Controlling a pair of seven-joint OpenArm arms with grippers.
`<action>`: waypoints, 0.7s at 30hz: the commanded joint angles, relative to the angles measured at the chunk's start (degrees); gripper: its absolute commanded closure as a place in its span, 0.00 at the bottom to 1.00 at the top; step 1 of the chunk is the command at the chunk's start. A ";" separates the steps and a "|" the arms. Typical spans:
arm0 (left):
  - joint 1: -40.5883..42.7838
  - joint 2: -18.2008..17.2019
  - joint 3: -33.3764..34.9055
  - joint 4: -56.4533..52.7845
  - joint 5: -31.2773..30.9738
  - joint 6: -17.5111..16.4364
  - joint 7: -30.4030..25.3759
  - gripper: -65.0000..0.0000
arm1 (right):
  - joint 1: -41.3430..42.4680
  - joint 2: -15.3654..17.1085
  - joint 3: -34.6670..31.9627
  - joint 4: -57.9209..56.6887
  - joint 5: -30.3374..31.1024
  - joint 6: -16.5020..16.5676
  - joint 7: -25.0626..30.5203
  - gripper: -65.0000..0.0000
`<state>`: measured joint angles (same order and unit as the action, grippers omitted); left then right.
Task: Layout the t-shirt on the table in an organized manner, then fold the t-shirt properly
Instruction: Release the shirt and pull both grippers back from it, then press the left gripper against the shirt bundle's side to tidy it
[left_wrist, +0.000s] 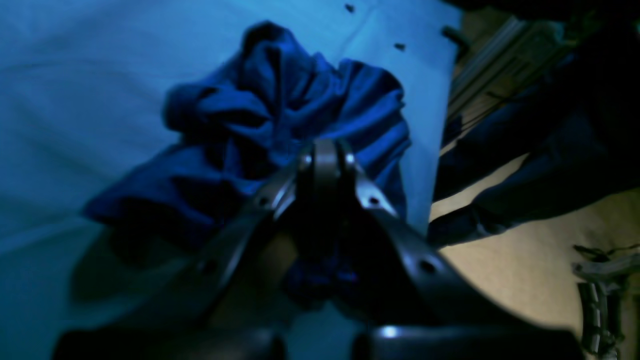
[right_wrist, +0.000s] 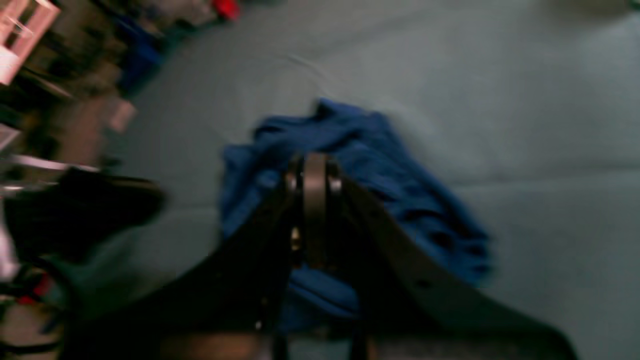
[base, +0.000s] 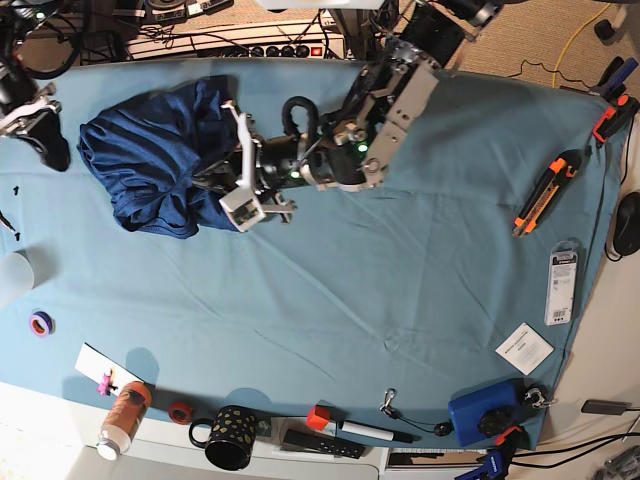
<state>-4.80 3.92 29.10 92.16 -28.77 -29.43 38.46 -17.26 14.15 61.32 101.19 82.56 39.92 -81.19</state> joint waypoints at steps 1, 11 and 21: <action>-1.64 1.73 0.02 -0.48 -1.31 -0.39 -2.01 1.00 | 0.17 0.09 0.11 0.79 2.44 0.08 1.19 1.00; -8.24 5.08 3.52 -16.00 -2.56 0.46 -2.54 1.00 | 0.28 -4.96 -6.40 0.68 2.44 0.08 1.19 1.00; -8.63 5.08 4.50 -22.05 2.84 2.38 -8.26 1.00 | 0.26 -4.98 -10.60 0.68 -13.20 0.08 1.19 1.00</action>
<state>-12.14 7.57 33.69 69.23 -25.26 -26.55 31.57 -17.15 8.27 50.46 101.12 67.44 39.92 -81.17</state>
